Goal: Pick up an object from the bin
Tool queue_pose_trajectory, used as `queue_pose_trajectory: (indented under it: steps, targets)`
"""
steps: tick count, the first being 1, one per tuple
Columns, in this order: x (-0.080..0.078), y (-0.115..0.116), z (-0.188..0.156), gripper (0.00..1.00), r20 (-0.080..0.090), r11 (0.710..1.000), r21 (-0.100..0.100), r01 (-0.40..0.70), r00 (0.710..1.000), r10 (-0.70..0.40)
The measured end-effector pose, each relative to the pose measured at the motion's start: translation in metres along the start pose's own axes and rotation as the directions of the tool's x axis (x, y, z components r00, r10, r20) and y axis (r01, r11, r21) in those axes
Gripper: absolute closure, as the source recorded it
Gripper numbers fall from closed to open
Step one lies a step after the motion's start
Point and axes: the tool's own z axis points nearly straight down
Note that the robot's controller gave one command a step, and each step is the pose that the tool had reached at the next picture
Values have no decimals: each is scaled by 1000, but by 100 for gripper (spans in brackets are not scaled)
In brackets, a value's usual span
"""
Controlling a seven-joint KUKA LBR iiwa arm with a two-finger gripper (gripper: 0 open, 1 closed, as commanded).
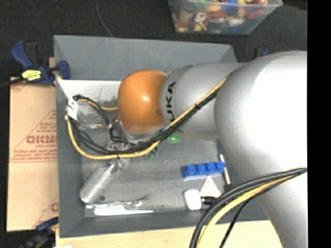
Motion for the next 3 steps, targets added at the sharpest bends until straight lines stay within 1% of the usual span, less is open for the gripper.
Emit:
queue_pose_trajectory:
  steps: [1,2,3]
  targets:
    - [0,0,0,100,0,1000,0,-1,1000,1]
    - [2,0,-16,100,-5,1000,-1,-1,1000,1]
    - [0,-1,-36,100,-1,1000,1,-3,1000,3]
